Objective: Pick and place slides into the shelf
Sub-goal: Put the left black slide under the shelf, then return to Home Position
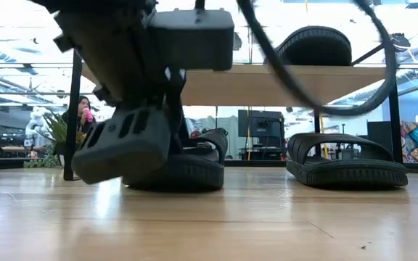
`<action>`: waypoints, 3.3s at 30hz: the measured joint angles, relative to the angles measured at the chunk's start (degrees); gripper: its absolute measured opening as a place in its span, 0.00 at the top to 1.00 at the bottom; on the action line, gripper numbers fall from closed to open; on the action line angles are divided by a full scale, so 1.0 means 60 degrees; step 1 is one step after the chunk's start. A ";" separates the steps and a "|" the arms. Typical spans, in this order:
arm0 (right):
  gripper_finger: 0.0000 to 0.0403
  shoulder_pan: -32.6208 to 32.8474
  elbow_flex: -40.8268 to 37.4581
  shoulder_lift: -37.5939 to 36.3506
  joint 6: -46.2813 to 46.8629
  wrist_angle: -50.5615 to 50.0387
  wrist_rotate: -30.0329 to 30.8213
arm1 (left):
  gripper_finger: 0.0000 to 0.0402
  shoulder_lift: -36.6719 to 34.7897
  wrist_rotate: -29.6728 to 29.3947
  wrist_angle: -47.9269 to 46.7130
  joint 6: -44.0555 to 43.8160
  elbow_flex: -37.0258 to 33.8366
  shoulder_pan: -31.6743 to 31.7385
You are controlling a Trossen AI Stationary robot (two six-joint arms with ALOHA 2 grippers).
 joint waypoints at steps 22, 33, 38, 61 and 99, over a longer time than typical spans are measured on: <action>1.00 0.0022 0.0000 0.0000 0.0004 -0.0005 -0.0031 | 0.26 0.0011 0.0636 -0.1660 0.0214 0.2294 -0.0702; 1.00 -0.0025 0.0000 0.0000 -0.0007 -0.0007 -0.0035 | 0.78 0.0011 0.3119 0.1168 0.1785 0.2291 -0.1107; 1.00 -0.0047 0.0000 0.0000 -0.0011 -0.0008 -0.0035 | 0.97 0.0011 0.3005 0.1371 0.1678 0.2291 -0.0976; 1.00 -0.0047 0.0000 0.0003 -0.0004 -0.0285 -0.0035 | 1.00 0.0005 0.2856 0.2048 0.0242 0.0317 -0.0376; 1.00 -0.2597 0.1638 -0.0417 0.0142 -0.2168 -0.6119 | 1.00 -0.1599 0.1915 0.1762 0.6768 0.4116 -0.1572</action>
